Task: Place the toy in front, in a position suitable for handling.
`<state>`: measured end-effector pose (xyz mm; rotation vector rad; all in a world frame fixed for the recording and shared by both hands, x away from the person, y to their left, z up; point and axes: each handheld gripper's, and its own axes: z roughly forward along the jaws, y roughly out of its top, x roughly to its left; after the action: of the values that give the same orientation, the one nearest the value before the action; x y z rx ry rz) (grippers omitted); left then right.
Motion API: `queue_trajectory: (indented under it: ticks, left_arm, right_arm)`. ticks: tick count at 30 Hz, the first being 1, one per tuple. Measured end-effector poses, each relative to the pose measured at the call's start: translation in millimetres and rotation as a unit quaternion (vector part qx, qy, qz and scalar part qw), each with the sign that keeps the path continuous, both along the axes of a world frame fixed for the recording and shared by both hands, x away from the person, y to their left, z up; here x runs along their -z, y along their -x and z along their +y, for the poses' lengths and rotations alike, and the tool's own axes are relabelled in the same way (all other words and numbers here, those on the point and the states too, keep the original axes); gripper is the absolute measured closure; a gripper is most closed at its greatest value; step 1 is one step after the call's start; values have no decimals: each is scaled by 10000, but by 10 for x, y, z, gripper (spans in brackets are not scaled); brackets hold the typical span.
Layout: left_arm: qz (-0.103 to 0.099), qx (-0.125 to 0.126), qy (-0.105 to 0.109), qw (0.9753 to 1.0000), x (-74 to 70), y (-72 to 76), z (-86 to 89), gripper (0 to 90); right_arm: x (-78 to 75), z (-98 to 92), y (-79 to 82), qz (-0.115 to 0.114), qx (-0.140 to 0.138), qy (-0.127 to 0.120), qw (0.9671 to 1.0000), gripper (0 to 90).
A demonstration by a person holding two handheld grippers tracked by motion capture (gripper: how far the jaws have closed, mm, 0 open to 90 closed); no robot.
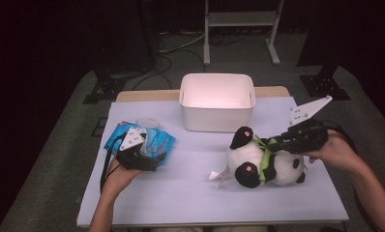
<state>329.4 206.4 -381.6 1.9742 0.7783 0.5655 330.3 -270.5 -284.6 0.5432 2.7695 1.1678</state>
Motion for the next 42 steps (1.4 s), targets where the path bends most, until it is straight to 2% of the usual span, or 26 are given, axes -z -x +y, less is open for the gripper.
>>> queue_trajectory:
  ticks: [4,5,11,12,14,18,22,24,25,27,31,33,36,40,41,42]
  left_arm:
    - [-9,-28,14,10000,0,-6,25,0]
    - [-11,-34,29,10000,-2,-5,28,0]
    - [-28,-39,22,10000,-20,1,42,0]
    - [-24,-40,25,10000,-21,0,45,0]
    - [-25,-50,28,10000,-20,0,50,0]
    - [-7,-60,25,10000,-16,-5,64,0]
    - [4,-66,41,10000,-5,-9,65,0]
    - [-1,-61,42,10000,1,-10,63,0]
    - [1,-53,36,10000,2,-10,63,0]
    - [3,-47,21,10000,3,-10,65,0]
    - [92,-121,16,9999,12,-22,78,0]
    - [102,-135,19,9999,18,-24,80,0]
    - [94,-110,33,9999,20,-23,74,0]
    - [73,-94,4,9999,18,-18,62,0]
    - [77,-91,1,9999,19,-19,63,0]
    - [84,-81,-4,9999,21,-21,65,0]
  right_arm:
    - [-59,294,-71,35,-161,100,9998,763]
    - [-59,294,-71,35,-161,100,9998,763]
    - [-92,616,-155,164,-226,142,9995,763]
    - [-101,718,-183,174,-297,116,9993,762]
    - [-105,770,-192,195,-316,118,9992,762]
    - [-87,985,-235,217,-445,245,9985,762]
    - [28,1188,-265,288,-487,316,9979,760]
    - [139,1275,-289,281,-516,337,9977,757]
    - [221,1321,-306,398,-549,368,9970,754]
    - [329,1370,-305,446,-655,439,9959,741]
    - [378,1345,-321,499,-652,224,9964,701]
    - [379,1297,-332,585,-655,117,9961,639]
    - [358,1181,-329,633,-567,43,9964,593]
    - [320,1055,-325,584,-544,-65,9968,566]
    - [306,1007,-319,596,-518,-104,9968,550]
    - [277,906,-315,514,-458,-101,9976,517]
